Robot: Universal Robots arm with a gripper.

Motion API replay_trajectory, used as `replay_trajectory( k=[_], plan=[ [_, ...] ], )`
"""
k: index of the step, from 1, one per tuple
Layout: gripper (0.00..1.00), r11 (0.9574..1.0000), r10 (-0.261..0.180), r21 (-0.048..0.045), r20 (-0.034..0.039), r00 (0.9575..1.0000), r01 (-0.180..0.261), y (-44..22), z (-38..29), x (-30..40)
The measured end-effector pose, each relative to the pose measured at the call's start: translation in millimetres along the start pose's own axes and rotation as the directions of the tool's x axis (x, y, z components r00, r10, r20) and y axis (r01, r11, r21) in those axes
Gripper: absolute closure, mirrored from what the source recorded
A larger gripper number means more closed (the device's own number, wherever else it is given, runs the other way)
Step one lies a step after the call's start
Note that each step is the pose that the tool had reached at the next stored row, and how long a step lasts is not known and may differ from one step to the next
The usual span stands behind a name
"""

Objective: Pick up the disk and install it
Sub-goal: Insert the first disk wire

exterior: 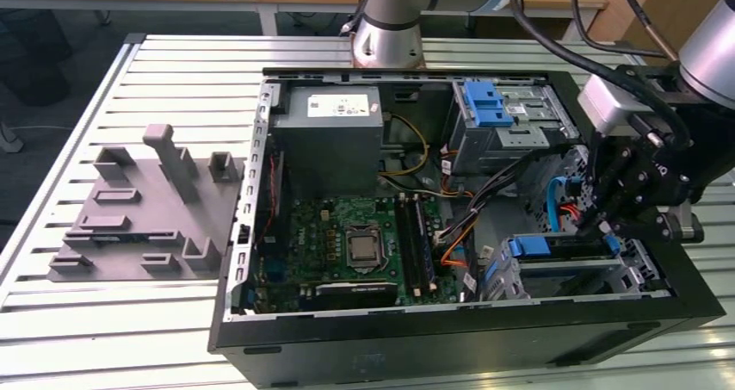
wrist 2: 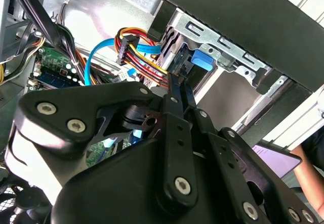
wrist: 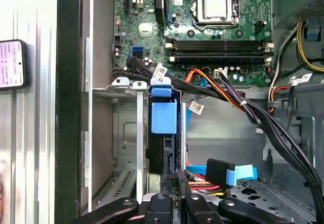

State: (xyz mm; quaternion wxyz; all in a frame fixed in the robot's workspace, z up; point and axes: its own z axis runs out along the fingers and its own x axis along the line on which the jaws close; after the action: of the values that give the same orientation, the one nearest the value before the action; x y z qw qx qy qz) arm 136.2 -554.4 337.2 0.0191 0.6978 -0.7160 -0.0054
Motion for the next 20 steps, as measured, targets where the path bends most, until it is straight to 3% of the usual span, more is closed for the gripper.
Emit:
replay_trajectory(
  k=[20],
  plan=[
    [0.84, 1.0, 0.005, -0.0001, 0.0002, 1.0, -0.005, -0.1, 3.8, 0.1]
  ],
)
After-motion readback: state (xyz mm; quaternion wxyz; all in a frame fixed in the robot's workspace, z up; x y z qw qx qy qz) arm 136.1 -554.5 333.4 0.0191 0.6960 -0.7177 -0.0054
